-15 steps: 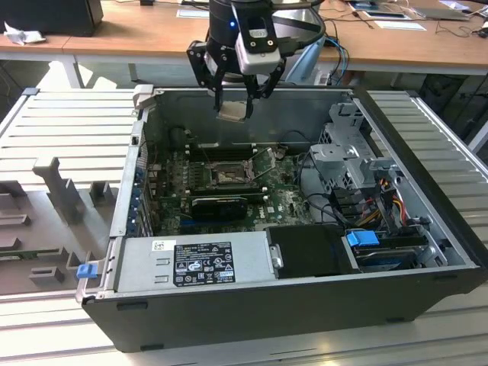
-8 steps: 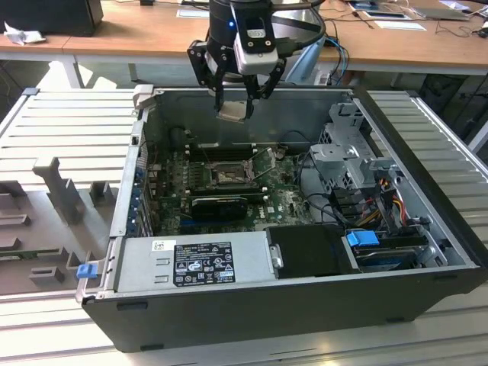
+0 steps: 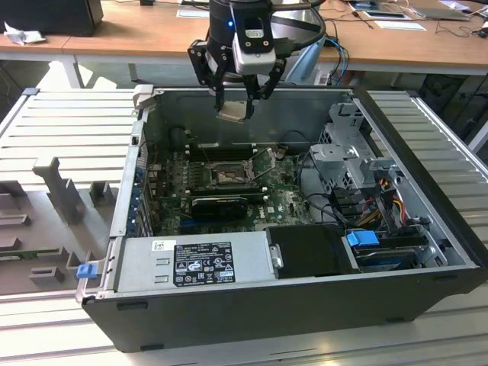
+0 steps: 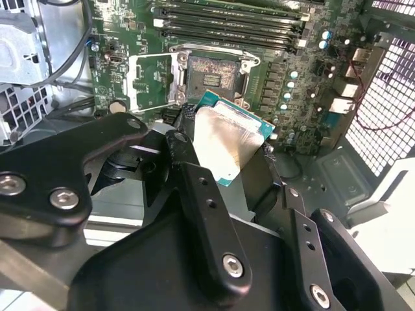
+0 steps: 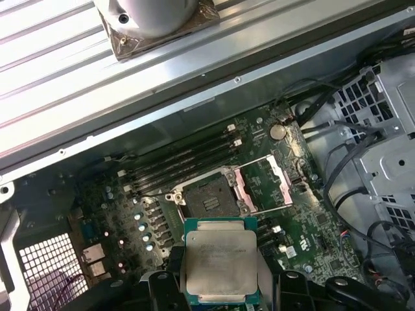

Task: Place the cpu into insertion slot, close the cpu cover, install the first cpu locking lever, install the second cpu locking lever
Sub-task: 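Place the cpu into insertion slot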

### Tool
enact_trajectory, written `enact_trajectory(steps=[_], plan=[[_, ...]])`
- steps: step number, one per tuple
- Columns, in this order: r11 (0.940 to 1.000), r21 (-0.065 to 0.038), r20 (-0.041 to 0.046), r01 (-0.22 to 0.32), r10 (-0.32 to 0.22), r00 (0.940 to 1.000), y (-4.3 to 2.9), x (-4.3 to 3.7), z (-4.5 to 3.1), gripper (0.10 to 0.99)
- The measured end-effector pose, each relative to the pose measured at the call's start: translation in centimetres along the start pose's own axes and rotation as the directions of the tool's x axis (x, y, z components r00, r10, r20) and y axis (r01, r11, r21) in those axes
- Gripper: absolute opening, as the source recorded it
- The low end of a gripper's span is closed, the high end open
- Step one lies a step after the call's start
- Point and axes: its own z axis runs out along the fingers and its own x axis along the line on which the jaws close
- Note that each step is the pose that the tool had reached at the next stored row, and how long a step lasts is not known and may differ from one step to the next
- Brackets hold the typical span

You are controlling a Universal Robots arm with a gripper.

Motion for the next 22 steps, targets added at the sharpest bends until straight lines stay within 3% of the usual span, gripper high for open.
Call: enact_trajectory(steps=[22], plan=[[0.9963, -0.002, 0.0076, -0.086, 0.086, 0.9963, 0.00, 0.00, 0.00, 0.529]])
